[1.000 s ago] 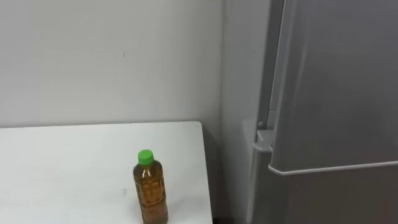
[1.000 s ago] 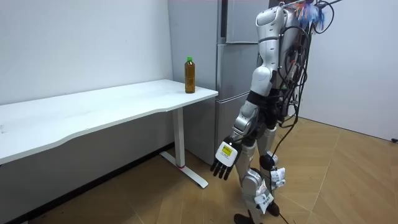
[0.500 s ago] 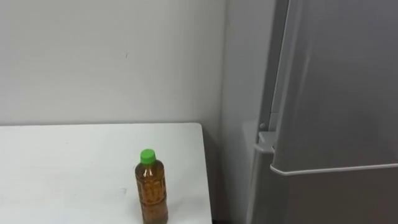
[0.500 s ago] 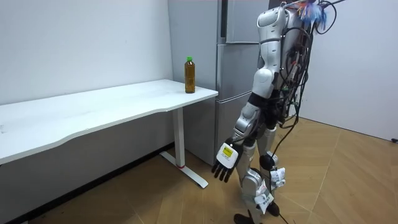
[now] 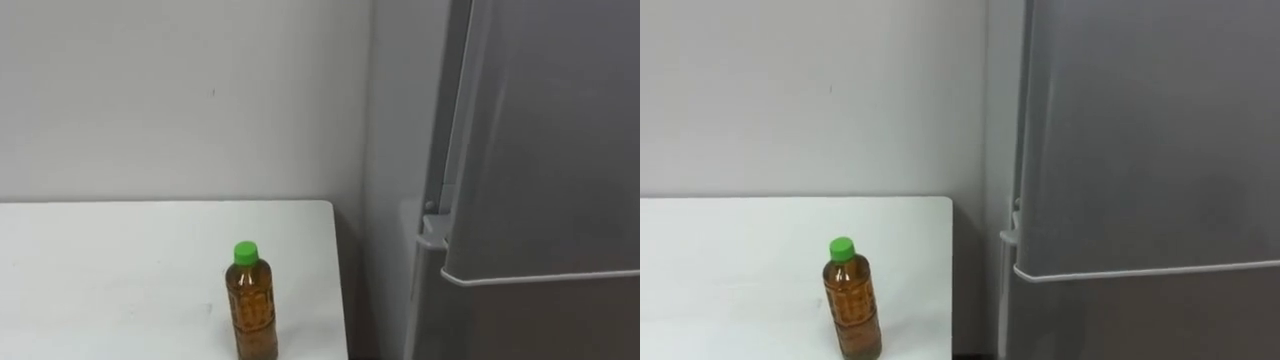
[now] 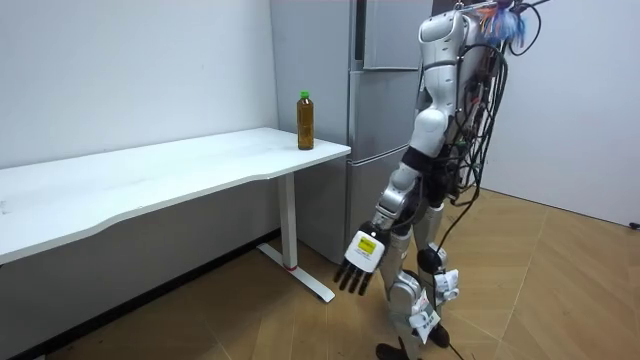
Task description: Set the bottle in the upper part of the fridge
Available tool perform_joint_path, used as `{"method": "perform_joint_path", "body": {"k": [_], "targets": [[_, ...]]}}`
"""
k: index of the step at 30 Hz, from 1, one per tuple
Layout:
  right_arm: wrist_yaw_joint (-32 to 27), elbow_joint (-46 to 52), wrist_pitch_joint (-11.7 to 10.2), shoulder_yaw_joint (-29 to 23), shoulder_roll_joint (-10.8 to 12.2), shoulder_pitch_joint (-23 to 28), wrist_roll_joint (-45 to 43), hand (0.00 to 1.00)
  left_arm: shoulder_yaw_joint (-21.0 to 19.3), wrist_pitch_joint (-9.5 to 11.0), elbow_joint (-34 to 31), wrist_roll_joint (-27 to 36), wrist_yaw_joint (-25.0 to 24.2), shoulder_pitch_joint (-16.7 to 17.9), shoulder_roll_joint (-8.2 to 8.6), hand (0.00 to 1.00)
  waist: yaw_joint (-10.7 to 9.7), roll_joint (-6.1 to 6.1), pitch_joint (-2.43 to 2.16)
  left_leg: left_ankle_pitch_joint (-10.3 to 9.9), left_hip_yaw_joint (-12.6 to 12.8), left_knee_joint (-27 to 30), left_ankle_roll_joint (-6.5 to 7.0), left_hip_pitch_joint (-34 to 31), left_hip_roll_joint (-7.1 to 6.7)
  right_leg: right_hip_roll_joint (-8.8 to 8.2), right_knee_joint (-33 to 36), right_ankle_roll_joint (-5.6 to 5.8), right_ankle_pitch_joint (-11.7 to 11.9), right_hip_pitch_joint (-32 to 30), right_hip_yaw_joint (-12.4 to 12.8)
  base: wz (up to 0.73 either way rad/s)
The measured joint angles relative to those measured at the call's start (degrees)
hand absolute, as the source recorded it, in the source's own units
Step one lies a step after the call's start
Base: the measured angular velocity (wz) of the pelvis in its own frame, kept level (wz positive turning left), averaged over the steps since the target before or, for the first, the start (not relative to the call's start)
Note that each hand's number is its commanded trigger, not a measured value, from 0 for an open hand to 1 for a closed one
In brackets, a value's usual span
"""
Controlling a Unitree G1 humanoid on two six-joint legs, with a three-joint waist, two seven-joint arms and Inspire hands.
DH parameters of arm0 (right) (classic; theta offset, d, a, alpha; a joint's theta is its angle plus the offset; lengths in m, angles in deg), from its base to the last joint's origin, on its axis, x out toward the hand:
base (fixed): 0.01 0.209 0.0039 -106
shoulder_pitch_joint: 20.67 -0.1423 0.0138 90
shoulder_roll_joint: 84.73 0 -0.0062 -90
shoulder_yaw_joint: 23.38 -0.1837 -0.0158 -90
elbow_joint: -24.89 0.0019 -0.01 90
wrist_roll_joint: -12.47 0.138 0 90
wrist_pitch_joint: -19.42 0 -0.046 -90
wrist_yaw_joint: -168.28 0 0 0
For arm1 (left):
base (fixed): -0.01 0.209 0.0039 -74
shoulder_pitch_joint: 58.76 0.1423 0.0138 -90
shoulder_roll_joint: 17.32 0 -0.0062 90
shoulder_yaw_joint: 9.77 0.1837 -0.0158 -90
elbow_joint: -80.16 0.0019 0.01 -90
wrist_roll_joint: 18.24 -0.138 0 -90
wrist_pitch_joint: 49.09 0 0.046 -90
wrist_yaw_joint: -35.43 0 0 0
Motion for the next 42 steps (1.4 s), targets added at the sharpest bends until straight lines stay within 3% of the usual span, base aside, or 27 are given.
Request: {"method": "perform_joint_path", "body": {"k": [4,8,11,14,16,20,24,31,33,37,40,42], "targets": [[0.0,0.6,0.0,-2.3,-0.2,0.8,-0.9,0.00,-3.1,0.4,-4.6,7.2,2.4,-0.7,-0.09,0.00,0.7,0.83,0.23,0.0,0.0,-0.3,0.01,0.4,-0.06,-0.06,0.0,0.04,0.0,0.2,0.0,0.00],[0.1,1.4,-0.2,-5.4,-0.3,1.3,-2.7,0.00,-5.8,2.2,-9.2,11.2,5.7,-0.9,-0.01,0.00,0.9,2.07,0.34,0.0,0.0,-1.0,0.04,0.8,-0.06,-0.05,0.2,0.04,-0.1,0.3,0.1,0.00],[0.4,1.4,-0.4,-6.5,-0.3,1.2,-4.3,0.00,-7.2,4.1,-11.8,12.7,7.9,-1.0,0.03,0.00,0.9,2.07,0.30,0.0,-0.1,-0.9,0.03,0.6,-0.08,-0.01,0.5,-0.04,-0.2,0.2,-0.1,0.01],[-0.1,1.5,-1.2,-6.5,-0.4,1.8,-4.6,0.00,-7.2,4.5,-18.4,15.5,10.4,-0.7,0.22,0.00,1.2,1.95,0.31,0.0,0.0,-0.9,0.02,0.5,-0.14,-0.06,0.8,0.02,-0.3,0.0,-0.1,0.01],[-0.5,2.4,-1.7,-6.5,-0.5,2.0,-5.5,0.00,-7.2,6.2,-21.3,16.4,12.1,-0.8,0.21,0.00,1.2,2.02,0.29,0.0,0.0,-0.9,0.02,0.6,-0.18,-0.07,0.9,0.03,-0.3,-0.1,0.2,-0.06],[-0.7,3.0,-2.8,-6.6,-0.4,2.9,-5.7,0.00,-7.1,7.8,-31.3,16.4,14.5,-0.7,0.31,0.00,0.9,2.13,0.01,0.0,-0.1,-0.9,0.03,0.7,-0.21,-0.15,0.9,0.09,-0.3,0.1,0.2,0.00],[-0.5,3.3,-2.8,-7.8,-0.2,3.6,-6.7,0.00,-7.3,8.4,-42.4,15.7,16.4,-0.7,0.30,0.00,1.1,1.84,0.30,0.0,0.0,-1.0,0.02,1.4,-0.14,-0.09,0.9,0.08,-0.3,0.5,0.7,-0.04],[-0.5,3.2,-2.8,-8.7,0.1,3.3,-6.5,0.00,-7.6,8.7,-57.9,15.5,16.6,-1.5,-0.71,0.00,0.7,1.63,0.41,0.0,0.1,-1.0,0.02,1.6,-0.06,0.04,0.9,0.08,-0.4,0.5,1.1,0.00],[-0.5,3.3,-2.7,-8.7,0.3,3.2,-6.7,0.00,-7.6,8.6,-64.6,15.5,16.5,-1.7,-0.77,0.00,0.3,1.45,0.21,0.0,0.0,-0.9,0.02,1.1,-0.02,0.06,1.0,0.04,-0.4,0.2,1.0,0.00],[-0.6,3.3,-2.7,-8.8,0.6,3.0,-6.8,0.00,-8.3,8.6,-71.8,15.5,15.9,-2.6,-0.80,0.00,-0.3,1.43,0.20,0.0,-0.1,-0.3,0.02,0.8,-0.09,0.18,0.9,0.02,-0.4,0.4,0.9,0.01],[-0.8,3.0,-2.7,-8.7,0.7,2.8,-6.9,0.00,-8.7,8.6,-77.5,15.5,14.7,-5.2,-0.81,0.00,-0.4,1.08,0.28,0.0,-0.1,-0.2,0.02,0.8,-0.08,0.17,0.8,-0.03,-0.4,0.2,1.1,-0.03],[-0.7,2.9,-2.7,-8.8,0.7,3.0,-6.7,0.00,-8.7,8.6,-80.4,15.4,12.5,-6.3,-0.84,0.00,-0.5,1.55,0.35,0.0,-0.1,-0.3,0.02,0.9,-0.13,0.04,0.9,-0.02,-0.4,0.3,1.3,-0.05]]}}
